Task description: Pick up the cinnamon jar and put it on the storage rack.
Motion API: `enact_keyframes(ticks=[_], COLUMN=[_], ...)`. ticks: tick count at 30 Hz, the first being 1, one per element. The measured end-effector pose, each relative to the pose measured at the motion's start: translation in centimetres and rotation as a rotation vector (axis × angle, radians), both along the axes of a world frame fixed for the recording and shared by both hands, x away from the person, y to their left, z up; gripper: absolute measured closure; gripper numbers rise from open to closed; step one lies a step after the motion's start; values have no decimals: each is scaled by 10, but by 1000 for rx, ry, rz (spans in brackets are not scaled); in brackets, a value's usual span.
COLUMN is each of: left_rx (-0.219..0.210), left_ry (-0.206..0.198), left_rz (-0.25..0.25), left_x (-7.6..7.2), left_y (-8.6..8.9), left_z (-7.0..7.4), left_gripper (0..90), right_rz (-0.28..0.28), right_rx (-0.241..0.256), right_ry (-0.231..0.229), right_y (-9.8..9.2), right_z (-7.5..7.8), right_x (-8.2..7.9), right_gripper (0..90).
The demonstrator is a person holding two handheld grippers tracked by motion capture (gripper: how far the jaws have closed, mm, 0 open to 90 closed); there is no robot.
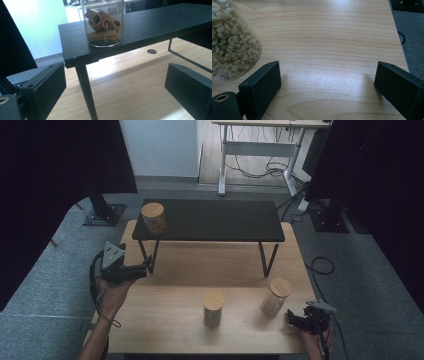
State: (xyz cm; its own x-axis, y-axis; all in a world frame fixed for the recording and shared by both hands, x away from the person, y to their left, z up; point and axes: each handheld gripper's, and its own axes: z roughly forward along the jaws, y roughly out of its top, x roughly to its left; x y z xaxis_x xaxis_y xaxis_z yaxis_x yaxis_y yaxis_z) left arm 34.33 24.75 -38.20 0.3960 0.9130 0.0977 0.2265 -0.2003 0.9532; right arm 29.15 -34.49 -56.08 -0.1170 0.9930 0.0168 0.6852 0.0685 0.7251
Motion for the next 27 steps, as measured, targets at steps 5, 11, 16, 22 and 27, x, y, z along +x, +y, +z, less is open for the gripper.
enact_keyframes(ticks=[5,11,16,22,27], left_rx=[-1,3,12,21,29], left_ry=[1,-1,-2,-1,1], left_rz=[6,9,10,10,14], left_x=[-3,-7,-10,-13,-15], left_y=[3,5,6,5,5], left_z=[-2,-4,-5,-8,-11], left_gripper=[29,28,28,28,28], right_rz=[0,0,-1,0,0], right_rx=[0,0,1,0,0], right_ry=[0,0,1,1,1], right_y=[0,0,0,0,0], right_z=[0,0,0,0,0], right_x=[0,0,0,0,0], right_gripper=[66,66,66,66,66])
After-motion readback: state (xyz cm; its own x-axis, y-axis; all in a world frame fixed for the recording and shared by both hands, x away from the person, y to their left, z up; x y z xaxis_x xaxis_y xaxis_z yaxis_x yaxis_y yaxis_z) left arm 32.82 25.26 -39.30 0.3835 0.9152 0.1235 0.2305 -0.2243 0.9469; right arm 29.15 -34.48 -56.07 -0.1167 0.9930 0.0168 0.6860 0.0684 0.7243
